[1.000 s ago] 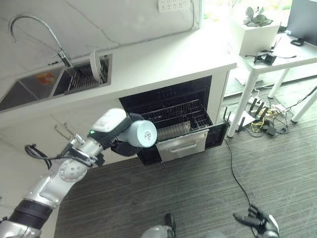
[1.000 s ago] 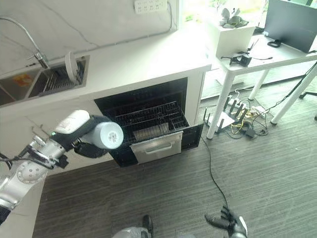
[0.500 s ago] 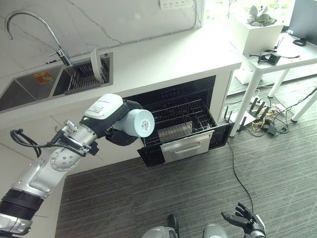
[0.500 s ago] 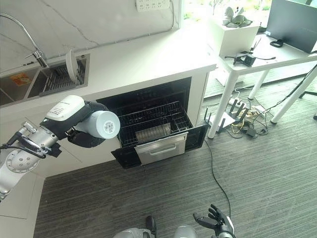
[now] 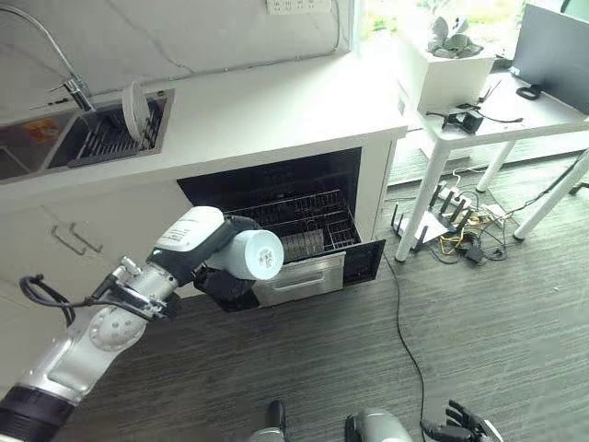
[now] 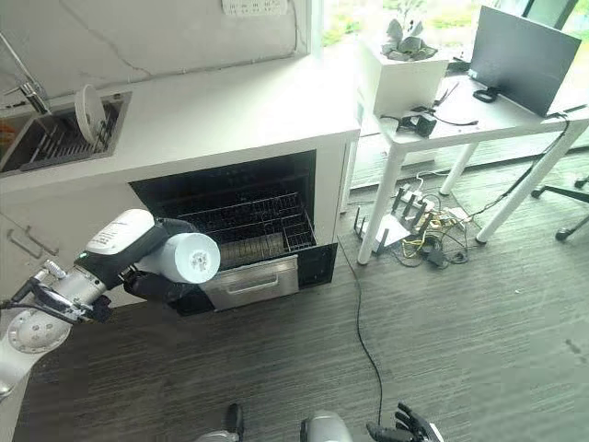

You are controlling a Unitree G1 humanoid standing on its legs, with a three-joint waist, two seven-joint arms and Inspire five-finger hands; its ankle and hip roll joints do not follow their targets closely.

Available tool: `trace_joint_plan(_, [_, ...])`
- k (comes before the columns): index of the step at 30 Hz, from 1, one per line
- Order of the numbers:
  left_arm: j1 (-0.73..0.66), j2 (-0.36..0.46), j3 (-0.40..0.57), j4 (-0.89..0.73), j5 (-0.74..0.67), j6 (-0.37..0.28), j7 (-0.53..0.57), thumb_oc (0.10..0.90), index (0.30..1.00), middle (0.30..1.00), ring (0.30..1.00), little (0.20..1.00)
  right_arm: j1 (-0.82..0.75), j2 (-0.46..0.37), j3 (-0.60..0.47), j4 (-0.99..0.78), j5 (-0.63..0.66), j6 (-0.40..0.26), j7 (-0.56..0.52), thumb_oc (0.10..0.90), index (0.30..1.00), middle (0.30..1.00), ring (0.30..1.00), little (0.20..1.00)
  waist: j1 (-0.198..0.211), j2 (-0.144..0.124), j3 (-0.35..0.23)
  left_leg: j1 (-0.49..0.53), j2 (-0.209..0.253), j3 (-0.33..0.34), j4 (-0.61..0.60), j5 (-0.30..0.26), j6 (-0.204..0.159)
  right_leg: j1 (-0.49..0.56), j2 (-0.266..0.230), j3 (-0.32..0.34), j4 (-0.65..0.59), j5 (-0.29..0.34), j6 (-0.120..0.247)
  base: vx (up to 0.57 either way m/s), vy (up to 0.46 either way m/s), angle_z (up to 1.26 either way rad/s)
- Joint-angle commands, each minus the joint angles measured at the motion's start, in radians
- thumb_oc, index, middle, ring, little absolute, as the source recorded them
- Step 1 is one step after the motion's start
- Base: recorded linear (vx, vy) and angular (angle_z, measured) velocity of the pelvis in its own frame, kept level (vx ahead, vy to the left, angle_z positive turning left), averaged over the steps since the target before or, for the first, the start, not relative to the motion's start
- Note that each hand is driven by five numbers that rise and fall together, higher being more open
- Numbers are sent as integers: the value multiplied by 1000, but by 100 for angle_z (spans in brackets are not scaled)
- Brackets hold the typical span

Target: Place the dishes in the dishwasher.

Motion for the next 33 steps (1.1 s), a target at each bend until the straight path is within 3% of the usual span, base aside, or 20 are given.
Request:
trace_joint_plan(1, [-204,-47,141,54,-81,-39,104,400,300,300,300,300,-20,-14,4,-6,2,-36,42,800,900,900,900,900,-27,9,-22,69,-31,101,227,-332,29,92,-91,67,-260,120,171,180,-118,80])
trace_joint_plan(5, [-215,-74,124,82,-54,-24,130,400,300,300,300,300,-30,-13,23,23,-19,-33,28,800,900,900,900,900,-37,48,-5,16,-29,69,227,-349,27,108,-54,62,-260,103,160,158,101,54])
trace_joint_plan(8, [-203,-100,116,79,-25,-11,136,400,300,300,300,300,-40,-22,32,30,-23,-29,23,800,900,900,900,900,-30,72,7,-60,-4,35,227,-312,0,129,-36,50,-260,85,156,172,132,40])
trace_joint_plan(10, [-192,-129,116,66,0,-4,136,400,300,300,300,300,-44,-20,36,27,-16,-31,8,800,900,900,900,900,-18,78,12,-116,13,52,227,-278,-11,160,-40,26,-260,67,158,235,138,21])
trace_joint_plan(13, [-168,-169,127,51,38,-7,154,400,300,300,300,300,-49,-16,40,9,16,-15,-28,800,900,900,900,900,-3,75,6,-130,20,73,227,-278,1,183,-54,-6,-260,48,161,232,156,7])
trace_joint_plan(16, [-141,-195,137,46,77,-19,181,400,300,300,300,300,-51,-13,31,-4,67,-2,-49,800,900,900,900,900,10,69,-1,-121,-1,81,227,-288,14,205,-76,-24,-260,46,162,260,224,-4])
trace_joint_plan(19, [-160,-194,131,51,93,-28,175,400,300,300,300,300,-41,12,-8,-24,123,-5,-71,800,900,900,900,900,22,70,-8,-92,-65,72,227,-328,52,256,-90,-46,-260,42,164,343,288,-17])
trace_joint_plan(21, [-172,-189,115,61,91,-40,165,400,300,300,300,300,-32,31,-24,-57,129,2,-89,800,900,900,900,900,13,83,-6,-67,-86,50,227,-342,79,263,-76,-56,-244,99,175,262,212,2])
trace_joint_plan(25, [-166,-153,104,76,62,-66,165,400,300,300,300,300,-16,50,-33,-107,96,10,-94,800,900,900,900,900,-6,99,17,-9,-124,32,227,-390,128,92,-83,-51,41,185,195,162,129,21])
trace_joint_plan(27, [-153,-130,112,65,47,-65,165,400,300,300,300,300,-18,52,-33,-93,87,-7,-76,800,900,900,900,900,-20,101,27,19,-131,33,227,-420,132,52,-61,-52,-25,207,203,281,-159,-11])
trace_joint_plan(28, [-162,-120,113,46,45,-44,153,400,300,300,300,300,-18,51,-33,-66,82,-34,-60,800,900,900,900,900,-38,94,31,40,-129,33,227,-439,128,63,-64,-36,-221,226,207,296,-317,-31])
trace_joint_plan(29, [-166,-119,113,44,45,-41,150,400,300,300,300,300,-18,50,-34,-60,87,-39,-56,800,900,900,900,900,-41,84,31,47,-134,37,227,-447,126,54,-84,-28,-260,232,212,293,-375,-27])
trace_joint_plan(30, [-172,-116,111,42,42,-36,144,400,300,300,300,300,-17,49,-36,-48,94,-47,-47,800,900,900,900,900,-44,62,31,58,-149,48,227,-462,126,16,-129,-3,-260,238,226,213,-330,-8])
trace_joint_plan(31, [-182,-102,106,43,30,-32,141,400,300,300,300,300,-18,53,-42,-34,91,-58,-39,800,900,900,900,900,-46,36,25,71,-163,66,227,-488,126,-35,-190,39,-260,286,255,262,-374,2])
trace_joint_plan(33, [-191,-85,104,51,15,-37,137,400,300,300,300,300,-18,58,-48,-22,84,-69,-29,800,900,900,900,900,-45,24,21,87,-161,81,227,-509,122,-75,-227,70,-260,316,278,340,-426,15])
